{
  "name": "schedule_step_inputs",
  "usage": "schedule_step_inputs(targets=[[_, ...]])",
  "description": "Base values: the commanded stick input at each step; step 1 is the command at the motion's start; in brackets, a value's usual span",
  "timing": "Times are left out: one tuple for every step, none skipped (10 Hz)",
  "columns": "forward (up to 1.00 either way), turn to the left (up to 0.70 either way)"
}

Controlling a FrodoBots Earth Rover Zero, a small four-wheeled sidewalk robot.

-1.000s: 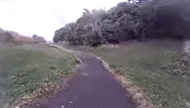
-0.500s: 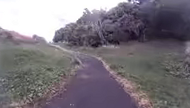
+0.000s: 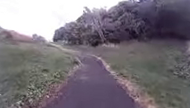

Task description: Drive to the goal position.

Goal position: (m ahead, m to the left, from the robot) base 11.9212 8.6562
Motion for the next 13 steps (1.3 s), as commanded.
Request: schedule_step_inputs(targets=[[0.45,0.0],[0.45,0.0],[0.45,0.0],[0.45,0.0],[0.6,0.0],[0.6,0.0],[0.6,0.0],[0.6,0.0],[0.6,0.0],[0.6,0.0],[0.6,0.0],[0.6,0.0],[0.6,0.0]])
